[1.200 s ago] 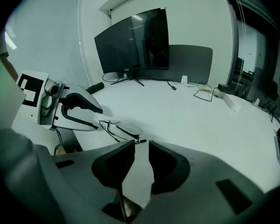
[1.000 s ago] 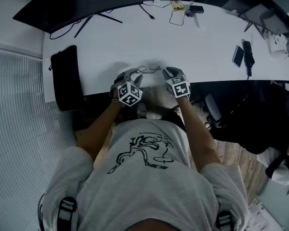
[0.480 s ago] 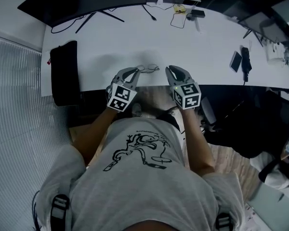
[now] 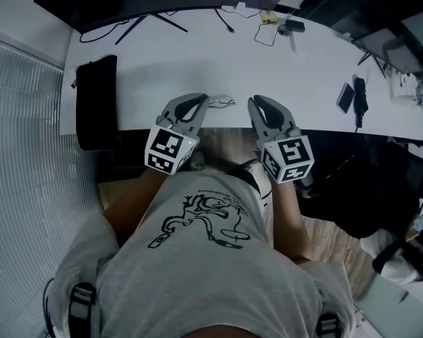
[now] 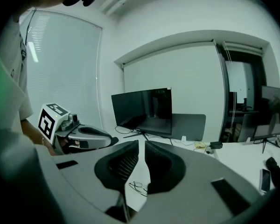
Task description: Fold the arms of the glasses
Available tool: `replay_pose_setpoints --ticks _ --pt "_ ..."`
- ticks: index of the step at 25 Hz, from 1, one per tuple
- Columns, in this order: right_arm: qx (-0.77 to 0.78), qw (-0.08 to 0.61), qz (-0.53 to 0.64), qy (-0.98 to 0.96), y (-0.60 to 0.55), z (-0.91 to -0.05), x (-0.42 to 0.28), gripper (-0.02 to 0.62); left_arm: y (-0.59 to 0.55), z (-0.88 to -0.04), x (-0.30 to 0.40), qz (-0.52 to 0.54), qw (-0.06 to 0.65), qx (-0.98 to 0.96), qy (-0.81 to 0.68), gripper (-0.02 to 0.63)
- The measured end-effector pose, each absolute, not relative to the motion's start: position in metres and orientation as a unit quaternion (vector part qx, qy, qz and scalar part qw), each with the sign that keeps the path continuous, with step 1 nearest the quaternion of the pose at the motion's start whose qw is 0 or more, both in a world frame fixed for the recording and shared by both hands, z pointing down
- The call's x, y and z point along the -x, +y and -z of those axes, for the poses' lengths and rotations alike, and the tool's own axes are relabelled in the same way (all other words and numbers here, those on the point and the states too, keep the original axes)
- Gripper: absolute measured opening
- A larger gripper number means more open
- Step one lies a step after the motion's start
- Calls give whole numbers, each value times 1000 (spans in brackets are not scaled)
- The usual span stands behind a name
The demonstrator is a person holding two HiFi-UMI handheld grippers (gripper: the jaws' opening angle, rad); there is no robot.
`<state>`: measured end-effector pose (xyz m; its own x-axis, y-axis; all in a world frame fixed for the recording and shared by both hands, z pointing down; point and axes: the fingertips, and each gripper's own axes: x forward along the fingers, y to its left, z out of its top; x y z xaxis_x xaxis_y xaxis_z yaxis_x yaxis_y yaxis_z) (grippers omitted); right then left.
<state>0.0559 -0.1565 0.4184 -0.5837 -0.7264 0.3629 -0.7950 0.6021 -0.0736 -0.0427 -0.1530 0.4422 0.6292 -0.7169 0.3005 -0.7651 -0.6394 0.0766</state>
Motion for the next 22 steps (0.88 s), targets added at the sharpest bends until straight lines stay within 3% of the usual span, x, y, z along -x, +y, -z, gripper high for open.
replay_pose_setpoints --ticks 22 --pt "-397 104 -58 -910 -108 -302 -22 43 -119 -322 53 -19 60 -905 -421 23"
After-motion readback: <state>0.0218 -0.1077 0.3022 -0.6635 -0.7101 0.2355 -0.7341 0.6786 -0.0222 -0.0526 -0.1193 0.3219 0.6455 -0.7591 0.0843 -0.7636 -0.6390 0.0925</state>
